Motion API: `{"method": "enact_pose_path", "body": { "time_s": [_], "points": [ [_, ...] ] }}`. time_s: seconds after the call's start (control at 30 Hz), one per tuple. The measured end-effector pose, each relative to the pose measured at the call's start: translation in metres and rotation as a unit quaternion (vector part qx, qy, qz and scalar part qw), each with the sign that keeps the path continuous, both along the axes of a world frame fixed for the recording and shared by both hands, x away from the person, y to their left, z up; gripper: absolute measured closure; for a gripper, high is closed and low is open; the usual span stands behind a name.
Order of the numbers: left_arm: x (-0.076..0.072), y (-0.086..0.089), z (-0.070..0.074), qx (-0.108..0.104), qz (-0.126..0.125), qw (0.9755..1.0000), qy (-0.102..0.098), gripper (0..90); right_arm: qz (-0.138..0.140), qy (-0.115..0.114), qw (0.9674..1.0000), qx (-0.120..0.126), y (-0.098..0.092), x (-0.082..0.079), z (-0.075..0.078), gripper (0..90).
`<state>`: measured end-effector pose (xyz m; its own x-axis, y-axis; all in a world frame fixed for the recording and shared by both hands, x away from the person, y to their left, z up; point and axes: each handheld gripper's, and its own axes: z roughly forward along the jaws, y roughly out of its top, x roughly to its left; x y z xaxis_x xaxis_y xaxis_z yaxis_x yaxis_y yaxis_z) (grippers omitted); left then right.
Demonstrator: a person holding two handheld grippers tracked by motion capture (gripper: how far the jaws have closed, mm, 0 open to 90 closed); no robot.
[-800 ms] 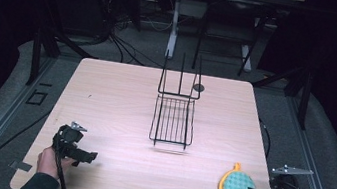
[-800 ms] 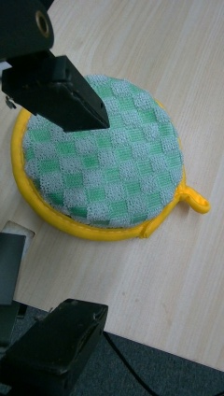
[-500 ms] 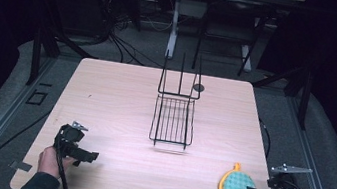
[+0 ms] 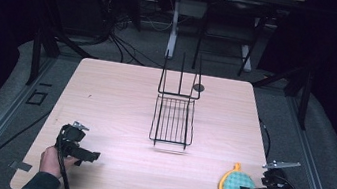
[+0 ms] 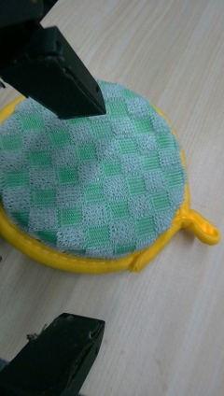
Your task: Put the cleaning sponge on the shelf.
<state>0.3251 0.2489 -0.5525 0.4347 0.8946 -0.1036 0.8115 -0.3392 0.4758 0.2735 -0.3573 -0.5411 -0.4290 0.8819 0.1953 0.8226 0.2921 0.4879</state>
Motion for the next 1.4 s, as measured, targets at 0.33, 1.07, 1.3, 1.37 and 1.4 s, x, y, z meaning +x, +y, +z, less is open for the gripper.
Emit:
{"method": "enact_pose_path", "body": {
  "time_s": [0.33, 1.07, 1.3, 1.37, 1.4],
  "points": [
    [0.001, 0.002, 0.000, -0.003, 0.006, 1.0000, -0.001, 0.0, 0.007, 0.027, 0.9996, -0.001, 0.000, 0.003, -0.010, 13.7],
    [0.000, 0.001, 0.001, 0.008, 0.003, 1.0000, 0.000, 0.0, -0.004, 0.021, 0.9995, -0.023, 0.012, -0.007, -0.004, 53.9],
    [0.000, 0.001, 0.001, 0.009, 0.005, 0.9999, -0.003, 0.1, -0.014, 0.012, 0.9998, -0.009, 0.011, -0.008, -0.003, 66.5],
    [0.000, 0.000, 0.001, 0.007, 0.003, 1.0000, -0.001, 0.3, -0.011, 0.004, 0.9999, -0.010, 0.012, -0.009, -0.002, 69.3],
    [0.001, 0.000, 0.000, 0.008, 0.002, 1.0000, 0.001, 0.3, -0.011, 0.003, 0.9998, -0.013, 0.013, -0.009, -0.001, 69.9]
  ]
}}
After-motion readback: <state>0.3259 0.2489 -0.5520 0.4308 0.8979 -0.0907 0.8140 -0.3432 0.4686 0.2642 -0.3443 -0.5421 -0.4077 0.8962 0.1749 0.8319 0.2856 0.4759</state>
